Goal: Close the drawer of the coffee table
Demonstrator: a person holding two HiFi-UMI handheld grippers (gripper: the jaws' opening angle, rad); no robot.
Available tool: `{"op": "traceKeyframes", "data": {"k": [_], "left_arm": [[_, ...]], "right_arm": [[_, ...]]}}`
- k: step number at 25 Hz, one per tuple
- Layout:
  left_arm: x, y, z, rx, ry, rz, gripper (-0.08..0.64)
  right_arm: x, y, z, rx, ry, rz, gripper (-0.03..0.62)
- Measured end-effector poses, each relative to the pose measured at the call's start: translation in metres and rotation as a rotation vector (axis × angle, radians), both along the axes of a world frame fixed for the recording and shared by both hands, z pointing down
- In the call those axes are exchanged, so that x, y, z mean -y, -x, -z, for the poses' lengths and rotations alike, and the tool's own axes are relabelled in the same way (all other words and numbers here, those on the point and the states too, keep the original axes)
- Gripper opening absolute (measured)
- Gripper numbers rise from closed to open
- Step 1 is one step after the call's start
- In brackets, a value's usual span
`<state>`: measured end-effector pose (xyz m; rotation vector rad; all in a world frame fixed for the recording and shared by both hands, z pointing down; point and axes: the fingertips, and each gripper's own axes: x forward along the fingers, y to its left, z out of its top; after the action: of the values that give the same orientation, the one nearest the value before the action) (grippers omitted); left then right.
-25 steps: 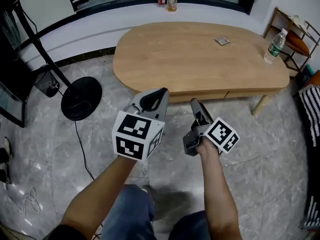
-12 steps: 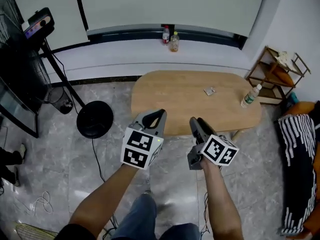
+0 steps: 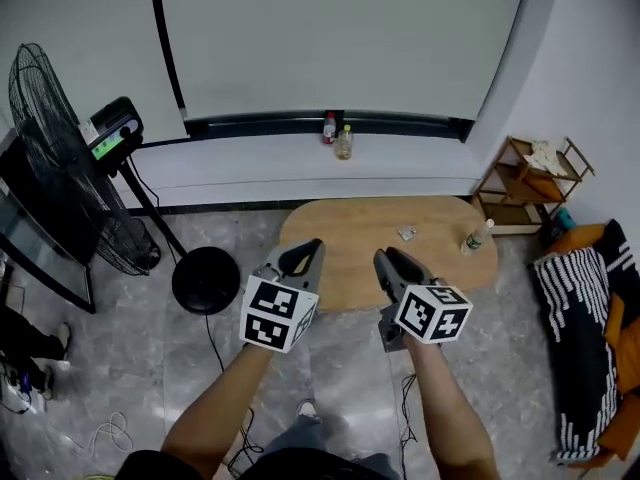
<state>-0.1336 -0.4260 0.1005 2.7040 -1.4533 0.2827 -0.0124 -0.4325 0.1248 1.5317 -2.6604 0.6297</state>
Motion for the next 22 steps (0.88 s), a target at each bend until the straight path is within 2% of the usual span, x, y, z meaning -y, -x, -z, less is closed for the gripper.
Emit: {"op": "traceKeyframes", "data": {"k": [6,11,22], "left_arm": [[-0.005,0.022,0.025,0.009,0.001,-0.029,0.002],[-0.011,0.040,0.028,0.000,0.000,-0.019,0.002],[-0.006,0.057,0.034,0.003,0.008,-0.007,0.002]], "right_arm": [[-0.013,0.033,0.047,-0.089,-0.084,0.017,0.063],[-0.024,0.052,0.057,-0.200,-0.136,0.035,0.013],[-0.020,0.065,0.070,-0.222,-0.167,0.025,0.003]]}}
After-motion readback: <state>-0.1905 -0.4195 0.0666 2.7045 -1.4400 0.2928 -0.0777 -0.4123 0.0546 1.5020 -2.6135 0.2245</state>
